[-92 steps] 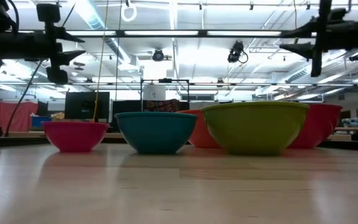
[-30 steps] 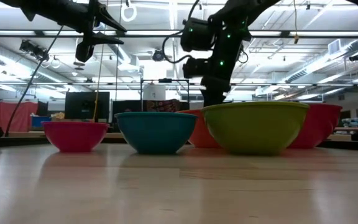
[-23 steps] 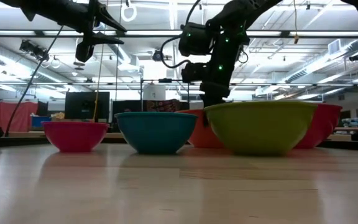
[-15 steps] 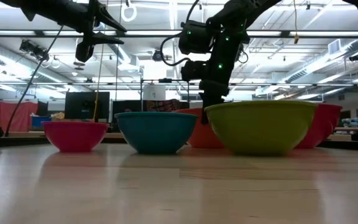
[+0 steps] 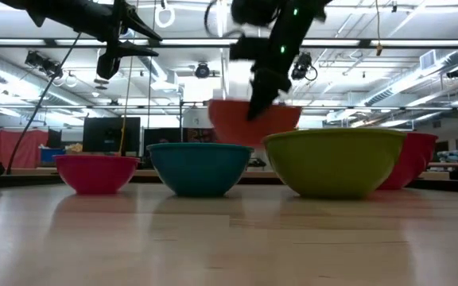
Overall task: Nest bowls inside each other
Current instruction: Stack the orange bowl on top of the red bowl
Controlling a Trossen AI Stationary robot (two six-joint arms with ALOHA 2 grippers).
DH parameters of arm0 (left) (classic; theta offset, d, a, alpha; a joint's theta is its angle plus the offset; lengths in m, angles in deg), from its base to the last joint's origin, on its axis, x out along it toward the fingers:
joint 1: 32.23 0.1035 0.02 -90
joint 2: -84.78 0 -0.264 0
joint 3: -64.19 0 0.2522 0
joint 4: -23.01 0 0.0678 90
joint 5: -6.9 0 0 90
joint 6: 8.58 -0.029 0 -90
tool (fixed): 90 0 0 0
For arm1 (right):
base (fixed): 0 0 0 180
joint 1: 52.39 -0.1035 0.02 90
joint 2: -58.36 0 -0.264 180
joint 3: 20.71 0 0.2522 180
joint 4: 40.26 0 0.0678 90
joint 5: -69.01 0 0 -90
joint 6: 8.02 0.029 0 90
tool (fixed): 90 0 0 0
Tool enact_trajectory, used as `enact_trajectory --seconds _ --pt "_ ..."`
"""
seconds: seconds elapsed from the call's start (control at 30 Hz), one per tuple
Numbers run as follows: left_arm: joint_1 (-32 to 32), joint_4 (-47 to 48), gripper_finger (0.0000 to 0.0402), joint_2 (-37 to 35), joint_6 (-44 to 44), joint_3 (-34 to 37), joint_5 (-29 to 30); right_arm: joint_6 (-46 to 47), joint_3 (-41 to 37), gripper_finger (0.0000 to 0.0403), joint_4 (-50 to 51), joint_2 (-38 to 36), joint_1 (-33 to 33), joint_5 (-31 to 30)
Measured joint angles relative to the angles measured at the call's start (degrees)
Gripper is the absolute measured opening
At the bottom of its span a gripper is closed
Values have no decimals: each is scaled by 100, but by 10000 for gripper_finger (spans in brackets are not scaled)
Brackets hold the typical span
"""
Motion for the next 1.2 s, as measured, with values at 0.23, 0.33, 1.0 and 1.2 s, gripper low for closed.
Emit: enact_trajectory --seconds 0.23,0.33,1.0,1.2 --pt "0 1 142 0 5 0 0 1074 20 20 1156 -909 158 -2004" --pt "0 2 142 0 20 0 1 1970 -137 22 2185 -1189 340 -2518" --pt "2 2 142 0 -1 0 153 2348 -3132 24 1196 -2691 2169 72" --pt "2 2 142 0 1 0 154 2176 -3213 25 823 -2564 2310 253"
